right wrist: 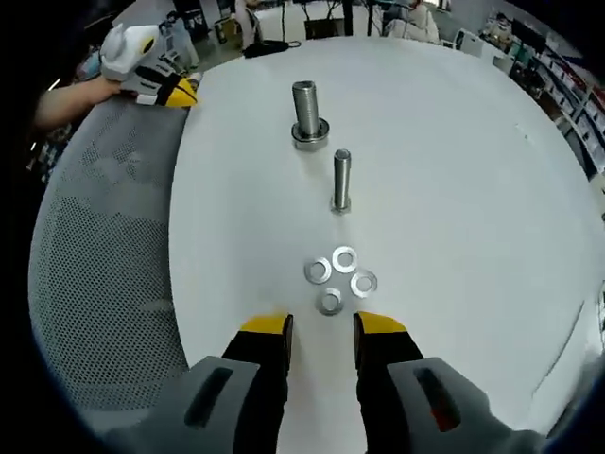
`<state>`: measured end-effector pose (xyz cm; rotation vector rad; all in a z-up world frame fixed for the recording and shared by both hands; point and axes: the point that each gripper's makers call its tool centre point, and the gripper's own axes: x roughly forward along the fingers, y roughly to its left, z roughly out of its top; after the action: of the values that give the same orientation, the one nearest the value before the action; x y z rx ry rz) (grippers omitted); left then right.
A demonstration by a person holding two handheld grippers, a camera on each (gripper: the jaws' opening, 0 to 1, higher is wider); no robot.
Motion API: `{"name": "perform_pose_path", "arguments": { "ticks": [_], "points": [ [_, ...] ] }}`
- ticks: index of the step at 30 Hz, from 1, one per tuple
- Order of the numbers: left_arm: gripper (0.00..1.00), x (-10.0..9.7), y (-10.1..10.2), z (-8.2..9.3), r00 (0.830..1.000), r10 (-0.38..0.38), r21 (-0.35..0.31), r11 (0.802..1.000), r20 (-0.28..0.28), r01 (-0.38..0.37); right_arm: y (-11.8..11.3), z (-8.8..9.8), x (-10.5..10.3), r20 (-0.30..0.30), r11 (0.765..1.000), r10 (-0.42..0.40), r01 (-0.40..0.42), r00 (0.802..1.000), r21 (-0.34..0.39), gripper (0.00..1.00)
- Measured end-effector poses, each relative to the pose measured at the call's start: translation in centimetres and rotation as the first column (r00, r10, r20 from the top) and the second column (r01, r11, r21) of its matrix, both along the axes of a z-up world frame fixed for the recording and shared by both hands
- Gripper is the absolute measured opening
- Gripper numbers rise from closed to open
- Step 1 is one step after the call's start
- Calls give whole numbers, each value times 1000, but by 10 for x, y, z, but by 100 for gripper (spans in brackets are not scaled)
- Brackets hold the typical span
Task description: Place the washer onto the threaded stud by aligning its center hole with the stud, sliding it down to the base, and recovering from edge contact or off-axis alignment until the washer reaches the visible bottom stop.
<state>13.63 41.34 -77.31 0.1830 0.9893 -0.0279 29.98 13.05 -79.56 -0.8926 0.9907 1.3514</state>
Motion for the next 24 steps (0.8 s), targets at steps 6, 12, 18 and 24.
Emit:
{"name": "perform_pose_path", "arguments": {
  "ticks": [6,12,18,24],
  "points": [
    [0,0,2,0,1000,8,8,1000,3,-8,5,-3,4,55,992,117,-113,992,-63,24],
    [0,0,4,-1,1000,10,20,1000,3,-10,7,-4,0,45,958,260,-251,965,-139,23],
    [0,0,6,0,1000,18,21,1000,7,-18,8,-5,7,37,938,300,-288,953,-192,15],
    [0,0,6,-1,1000,17,23,1000,5,-17,8,-5,7,42,937,293,-278,955,-211,13]
  ]
}}
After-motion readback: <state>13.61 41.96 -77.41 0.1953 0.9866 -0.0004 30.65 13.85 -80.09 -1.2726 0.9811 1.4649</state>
